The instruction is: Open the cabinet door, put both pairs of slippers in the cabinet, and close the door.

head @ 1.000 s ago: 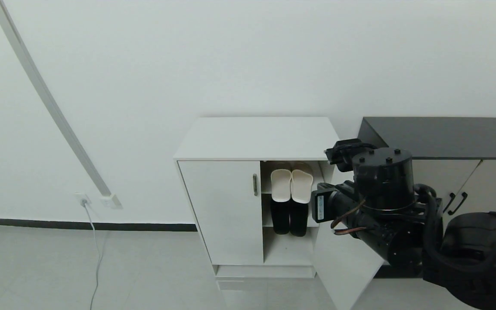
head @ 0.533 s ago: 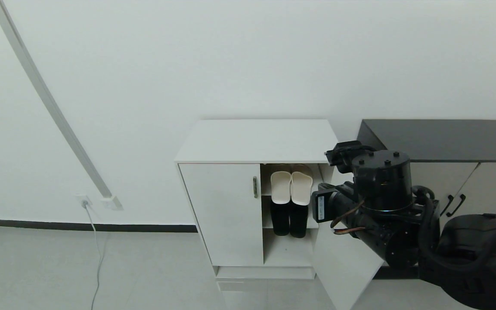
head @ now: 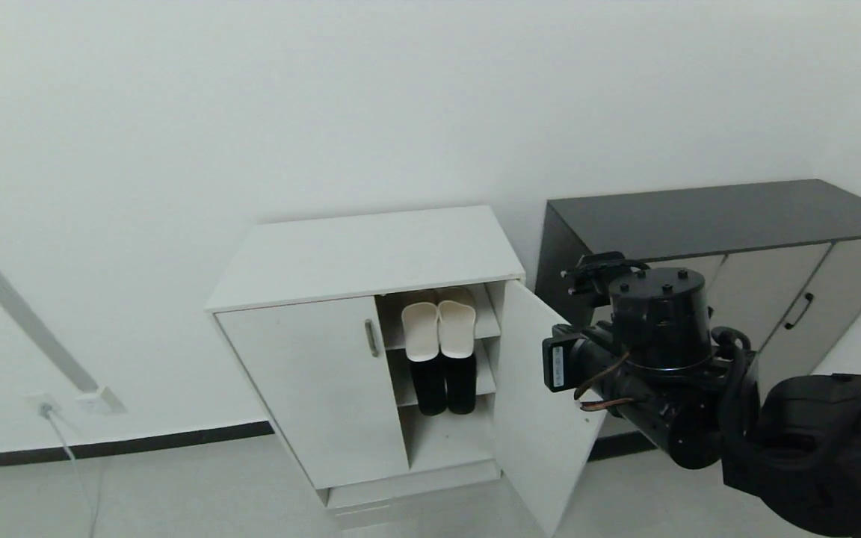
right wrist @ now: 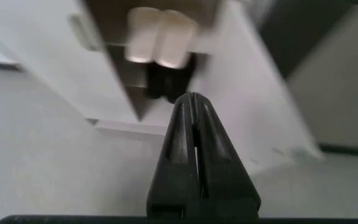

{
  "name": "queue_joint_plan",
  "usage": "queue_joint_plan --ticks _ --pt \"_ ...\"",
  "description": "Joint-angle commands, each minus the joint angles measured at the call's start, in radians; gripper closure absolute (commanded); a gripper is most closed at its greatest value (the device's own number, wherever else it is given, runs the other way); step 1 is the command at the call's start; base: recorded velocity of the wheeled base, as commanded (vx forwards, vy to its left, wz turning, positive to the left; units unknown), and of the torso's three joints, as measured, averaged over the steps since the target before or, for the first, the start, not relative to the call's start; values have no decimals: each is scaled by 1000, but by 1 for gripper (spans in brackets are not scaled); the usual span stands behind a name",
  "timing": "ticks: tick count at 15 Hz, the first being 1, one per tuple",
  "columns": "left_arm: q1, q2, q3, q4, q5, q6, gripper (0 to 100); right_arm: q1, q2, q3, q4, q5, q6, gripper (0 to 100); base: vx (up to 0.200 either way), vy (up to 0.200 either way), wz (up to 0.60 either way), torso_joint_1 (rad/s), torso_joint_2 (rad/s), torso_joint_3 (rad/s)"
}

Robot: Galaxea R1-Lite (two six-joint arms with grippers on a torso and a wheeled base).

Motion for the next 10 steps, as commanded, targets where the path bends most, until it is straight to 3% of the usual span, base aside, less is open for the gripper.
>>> queue_joint_plan --ticks 1,8,10 --pt "0 1 0 0 2 -3 100 -8 5 3 1 -1 0 100 0 0 0 0 0 0" --pt "0 1 0 0 5 -3 100 -11 28 8 -20 -1 -6 100 0 0 0 0 0 0" --pt "0 1 0 0 5 -4 100 -12 33 6 -33 -1 -7 100 -200 0 0 10 2 2"
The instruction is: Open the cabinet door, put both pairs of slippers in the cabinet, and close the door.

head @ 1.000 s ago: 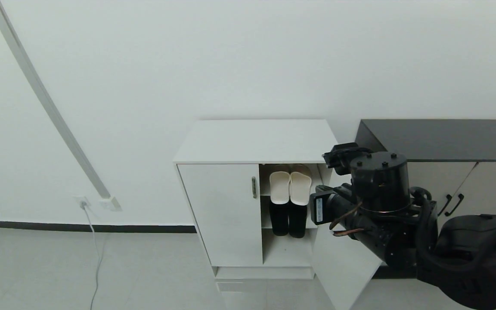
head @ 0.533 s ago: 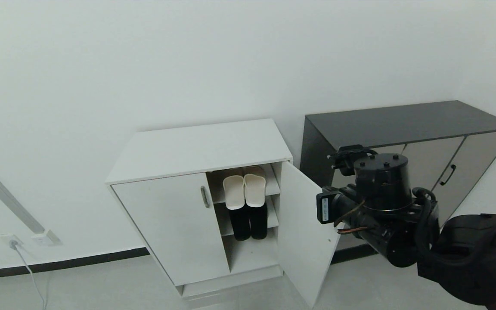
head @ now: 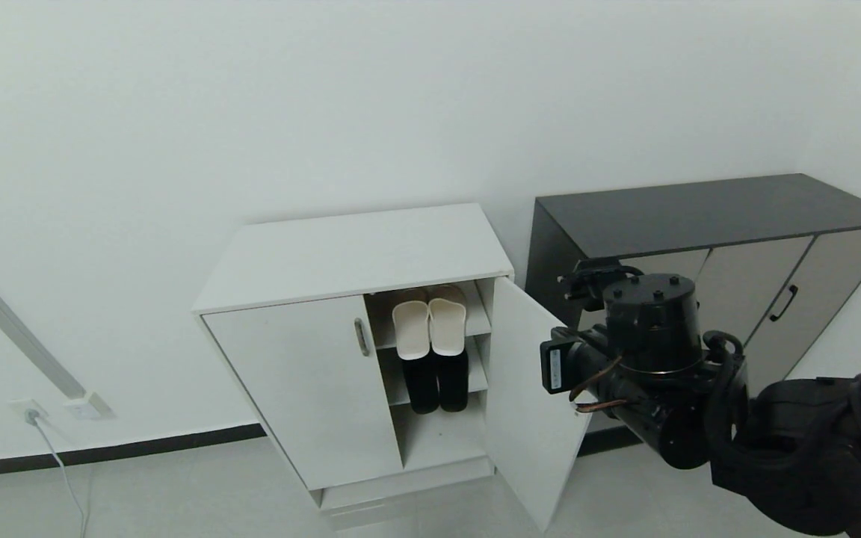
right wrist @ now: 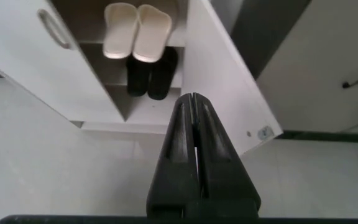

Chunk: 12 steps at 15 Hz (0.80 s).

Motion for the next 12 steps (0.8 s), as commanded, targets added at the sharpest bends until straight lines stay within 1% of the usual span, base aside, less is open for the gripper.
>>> queue_joint_plan --ticks 1,4,7,12 --pt "0 1 0 0 0 0 100 -3 8 -1 0 -1 0 100 -200 0 0 22 7 2" --pt "0 1 0 0 0 -1 100 -43 35 -28 -9 4 -11 100 0 0 0 0 0 0" --pt "0 1 0 0 0 -1 100 -112 77 -66 -22 79 -11 100 0 0 0 0 0 0" --pt "0 1 0 0 0 -1 100 -244 172 -141 -23 147 0 100 0 0 0 0 0 0"
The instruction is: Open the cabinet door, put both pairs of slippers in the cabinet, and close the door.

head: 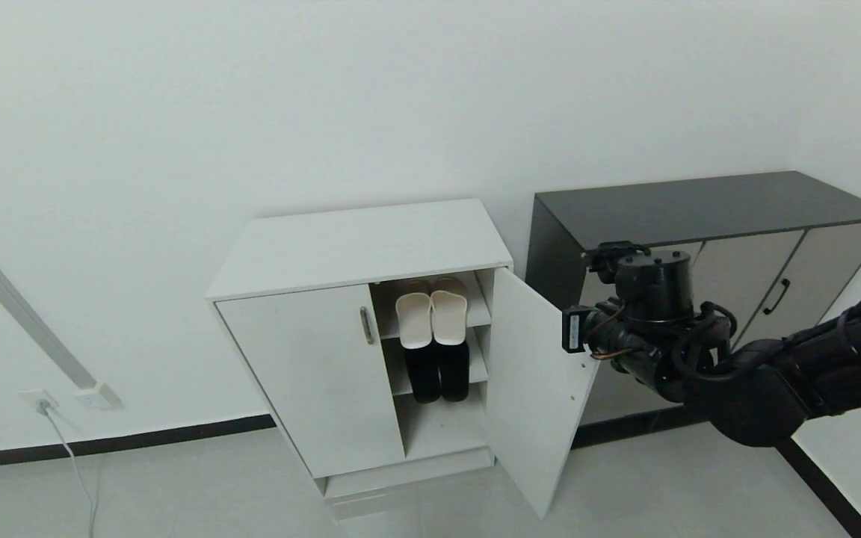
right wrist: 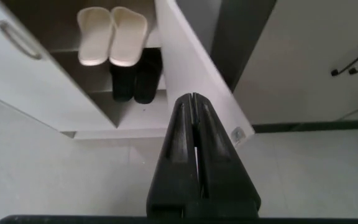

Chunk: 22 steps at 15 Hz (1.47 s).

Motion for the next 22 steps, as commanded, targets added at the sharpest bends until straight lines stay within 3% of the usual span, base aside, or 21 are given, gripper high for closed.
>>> queue_joint_plan --ticks 1,3,11,22 --pt "0 1 0 0 0 -2 100 -66 74 -44 0 17 13 100 0 0 0 0 0 0" --pt "0 1 0 0 0 -2 100 -105 106 -64 -2 63 16 100 0 0 0 0 0 0" --pt "0 1 0 0 2 -2 100 -183 218 -141 -3 77 21 100 0 0 0 0 0 0" --pt "0 1 0 0 2 -3 100 -180 255 -145 -2 84 18 100 0 0 0 0 0 0"
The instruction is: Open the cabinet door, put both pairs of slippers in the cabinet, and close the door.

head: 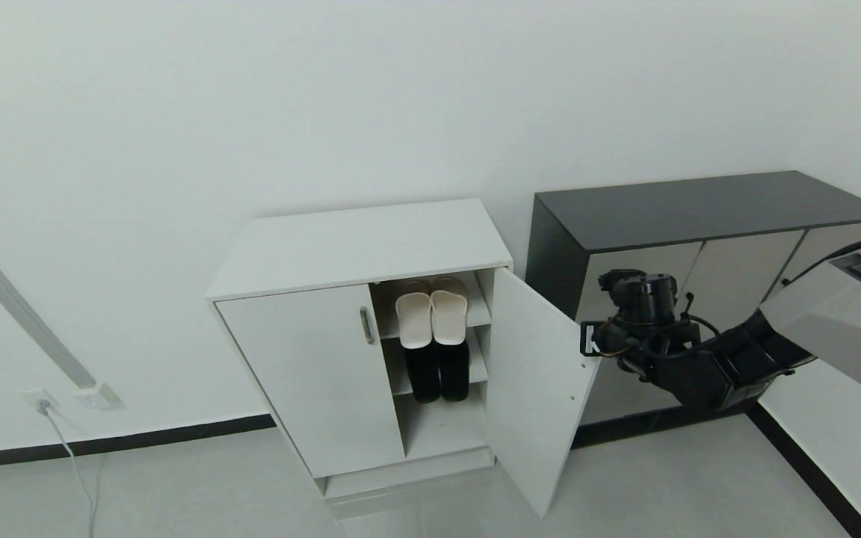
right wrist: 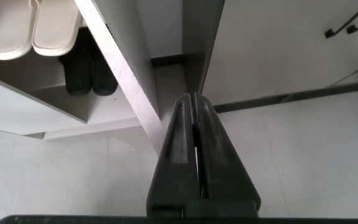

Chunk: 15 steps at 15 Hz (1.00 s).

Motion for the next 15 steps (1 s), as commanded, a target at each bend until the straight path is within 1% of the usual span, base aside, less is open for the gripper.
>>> queue_joint_plan --ticks 1,5,9,15 --pt "0 1 0 0 0 0 100 11 -2 6 0 -1 0 100 0 0 0 0 0 0" --pt "0 1 0 0 0 0 100 65 -25 43 -2 -3 0 100 0 0 0 0 0 0" --pt "0 1 0 0 0 0 100 180 -68 100 0 -3 23 100 0 0 0 0 0 0" --pt "0 1 0 0 0 -2 100 266 -122 138 -2 3 58 100 0 0 0 0 0 0"
